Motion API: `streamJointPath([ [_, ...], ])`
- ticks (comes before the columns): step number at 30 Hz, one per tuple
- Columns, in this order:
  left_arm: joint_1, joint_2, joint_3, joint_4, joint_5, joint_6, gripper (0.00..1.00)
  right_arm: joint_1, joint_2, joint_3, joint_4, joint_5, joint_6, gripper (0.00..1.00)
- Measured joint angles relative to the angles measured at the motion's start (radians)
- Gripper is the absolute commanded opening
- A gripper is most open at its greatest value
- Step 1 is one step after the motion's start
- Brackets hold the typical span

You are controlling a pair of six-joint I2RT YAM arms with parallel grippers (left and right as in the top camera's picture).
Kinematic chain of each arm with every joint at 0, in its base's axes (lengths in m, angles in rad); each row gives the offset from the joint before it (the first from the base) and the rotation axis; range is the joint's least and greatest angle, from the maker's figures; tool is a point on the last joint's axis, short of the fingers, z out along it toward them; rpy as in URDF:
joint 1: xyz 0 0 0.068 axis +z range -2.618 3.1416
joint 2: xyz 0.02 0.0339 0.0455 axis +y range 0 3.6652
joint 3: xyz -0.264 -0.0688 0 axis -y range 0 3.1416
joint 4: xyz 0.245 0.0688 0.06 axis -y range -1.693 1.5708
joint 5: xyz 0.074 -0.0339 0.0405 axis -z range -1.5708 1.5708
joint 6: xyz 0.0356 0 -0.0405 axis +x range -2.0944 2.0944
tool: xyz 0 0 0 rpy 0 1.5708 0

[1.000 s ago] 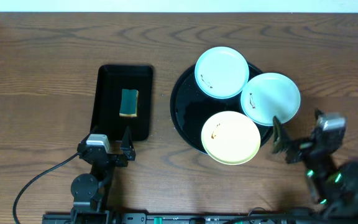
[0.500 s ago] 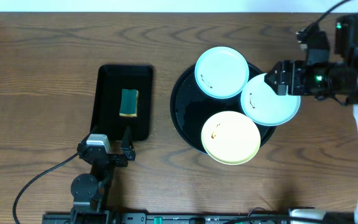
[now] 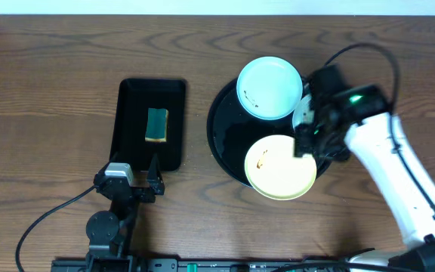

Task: Clean dirty plates on tray and stack at the side
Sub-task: 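Move the right gripper to the yellow plate's rim and grip it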

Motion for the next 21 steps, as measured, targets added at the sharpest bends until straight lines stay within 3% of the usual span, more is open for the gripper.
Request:
streamJointPath([
  [5, 0.0, 0.0, 0.0, 0.0, 0.0, 0.0, 0.91, 0.004, 0.0, -0.231, 0.126, 0.039, 0.101, 0.45],
  [15, 0.0, 0.0, 0.0, 0.0, 0.0, 0.0, 0.91, -0.019, 0.0, -0.434, 0.35, 0.029, 0.194, 0.37],
  [18, 0.0, 0.0, 0.0, 0.0, 0.0, 0.0, 0.91, -0.019, 0.0, -0.486, 0.42, 0.02, 0.217, 0.27],
  [21, 0.0, 0.0, 0.0, 0.0, 0.0, 0.0, 0.91, -0.019, -0.009, -0.5, 0.5, 0.013, 0.233, 0.07],
])
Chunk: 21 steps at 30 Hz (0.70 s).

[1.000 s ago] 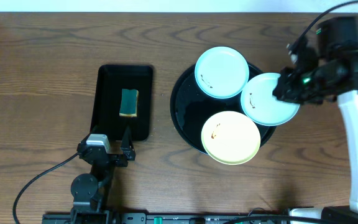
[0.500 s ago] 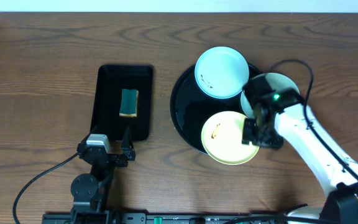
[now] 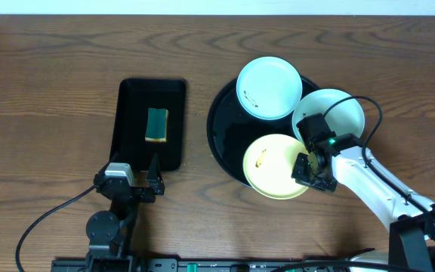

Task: Clean dirty plates on tray and stack at the side
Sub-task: 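Move the right gripper to the yellow plate's rim and grip it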

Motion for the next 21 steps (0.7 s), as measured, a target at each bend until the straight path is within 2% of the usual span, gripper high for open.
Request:
streamJointPath([
  [1, 0.0, 0.0, 0.0, 0.0, 0.0, 0.0, 0.91, 0.0, 0.0, -0.001, 0.017, -0.002, 0.003, 0.01],
  [9, 0.0, 0.0, 0.0, 0.0, 0.0, 0.0, 0.91, 0.0, -0.002, 0.025, 0.031, 0.0, -0.006, 0.01],
  [16, 0.0, 0.0, 0.0, 0.0, 0.0, 0.0, 0.91, 0.0, -0.002, 0.125, 0.114, 0.078, -0.179, 0.01],
  [21, 0.0, 0.0, 0.0, 0.0, 0.0, 0.0, 0.91, 0.0, -0.002, 0.116, 0.13, 0.085, -0.223, 0.01],
])
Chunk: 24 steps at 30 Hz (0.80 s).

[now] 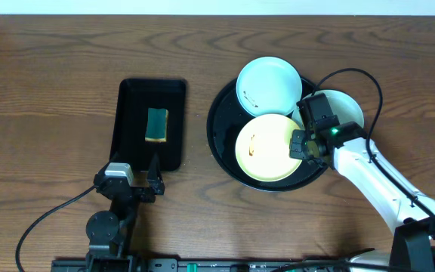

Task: Clean dirty plates on tray and stack at the side
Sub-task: 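Move the right gripper to the yellow plate's rim and grip it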

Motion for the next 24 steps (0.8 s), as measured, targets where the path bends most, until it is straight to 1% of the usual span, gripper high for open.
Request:
streamJointPath([
  [10, 0.0, 0.0, 0.0, 0.0, 0.0, 0.0, 0.91, 0.0, 0.0, -0.11, 0.08, -0.013, -0.017, 0.02],
  [16, 0.0, 0.0, 0.0, 0.0, 0.0, 0.0, 0.91, 0.0, 0.0, -0.122, 0.08, -0.027, -0.023, 0.15],
  [19, 0.0, 0.0, 0.0, 0.0, 0.0, 0.0, 0.91, 0.0, 0.0, -0.13, 0.09, -0.043, -0.025, 0.24],
  [21, 0.0, 0.0, 0.0, 0.0, 0.0, 0.0, 0.91, 0.0, 0.0, -0.14, 0.105, -0.049, -0.029, 0.26],
  [24, 0.0, 0.0, 0.0, 0.0, 0.0, 0.0, 0.91, 0.0, 0.0, -0.159, 0.124, -0.052, -0.031, 0.26],
])
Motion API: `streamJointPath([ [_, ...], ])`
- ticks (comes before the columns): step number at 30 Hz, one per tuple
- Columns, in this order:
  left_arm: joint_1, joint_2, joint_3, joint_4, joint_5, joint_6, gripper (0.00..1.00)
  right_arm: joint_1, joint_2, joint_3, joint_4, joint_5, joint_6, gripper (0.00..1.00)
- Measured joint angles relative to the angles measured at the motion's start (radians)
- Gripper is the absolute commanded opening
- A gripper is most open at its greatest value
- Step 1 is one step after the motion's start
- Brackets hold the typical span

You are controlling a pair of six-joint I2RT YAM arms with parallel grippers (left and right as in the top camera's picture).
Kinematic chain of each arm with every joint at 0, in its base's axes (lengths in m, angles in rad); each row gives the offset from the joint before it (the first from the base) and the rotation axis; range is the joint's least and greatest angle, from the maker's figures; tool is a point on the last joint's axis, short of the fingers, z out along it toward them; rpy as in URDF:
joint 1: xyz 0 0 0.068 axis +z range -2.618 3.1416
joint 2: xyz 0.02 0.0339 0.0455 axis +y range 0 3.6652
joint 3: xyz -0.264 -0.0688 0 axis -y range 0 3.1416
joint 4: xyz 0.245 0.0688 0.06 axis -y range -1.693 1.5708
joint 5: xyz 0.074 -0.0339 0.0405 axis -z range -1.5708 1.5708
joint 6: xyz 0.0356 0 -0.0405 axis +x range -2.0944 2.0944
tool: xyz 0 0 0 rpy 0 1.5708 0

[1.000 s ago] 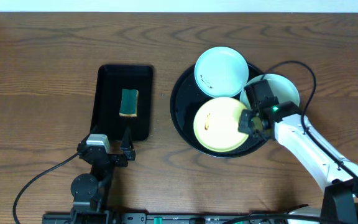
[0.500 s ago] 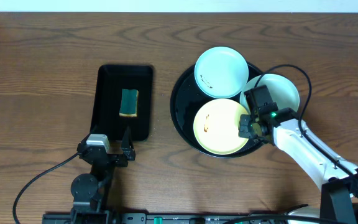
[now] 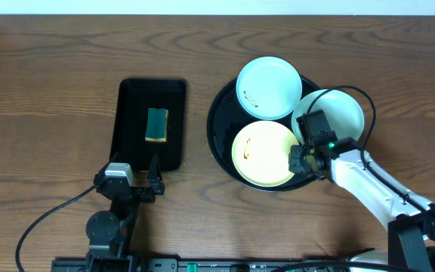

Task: Clean dirty plates on tray and stack at the side
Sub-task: 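Move the right gripper to the yellow plate's rim and grip it, then reach the left gripper to the green sponge on the black tray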

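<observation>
A round black tray [image 3: 221,132] holds a light blue plate [image 3: 269,87] at its far side and a yellow plate [image 3: 259,155] with a small orange smear at its near side. A white plate [image 3: 342,109] lies at the tray's right edge, partly under my right arm. My right gripper [image 3: 297,157] sits at the yellow plate's right rim, shut on it. My left gripper [image 3: 155,179] rests open at the near left, beside the near edge of a black rectangular tray [image 3: 131,106] that holds a green sponge [image 3: 156,125].
The right arm's white link runs from the near right corner up to the round tray. A black cable loops over the white plate. The left arm's base and cable lie at the table's near edge.
The yellow plate has shifted slightly left and toward me on the round tray, my right gripper still at its right rim. More of the white plate shows. The left arm has not moved.
My right gripper was first over the tray's right side, covering the white plate, with the yellow plate overhanging the tray's near edge. Then it was low at that plate's right rim. After that the plate lay further inside the tray, where it lies now.
</observation>
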Motion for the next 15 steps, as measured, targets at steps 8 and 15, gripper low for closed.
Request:
streamJointPath([
  [8, 0.0, 0.0, 0.0, 0.0, 0.0, 0.0, 0.91, 0.0, 0.0, -0.043, 0.065, -0.006, 0.001, 0.11],
  [15, 0.0, 0.0, 0.0, 0.0, 0.0, 0.0, 0.91, 0.002, 0.0, -0.046, 0.09, -0.013, -0.001, 0.08],
])
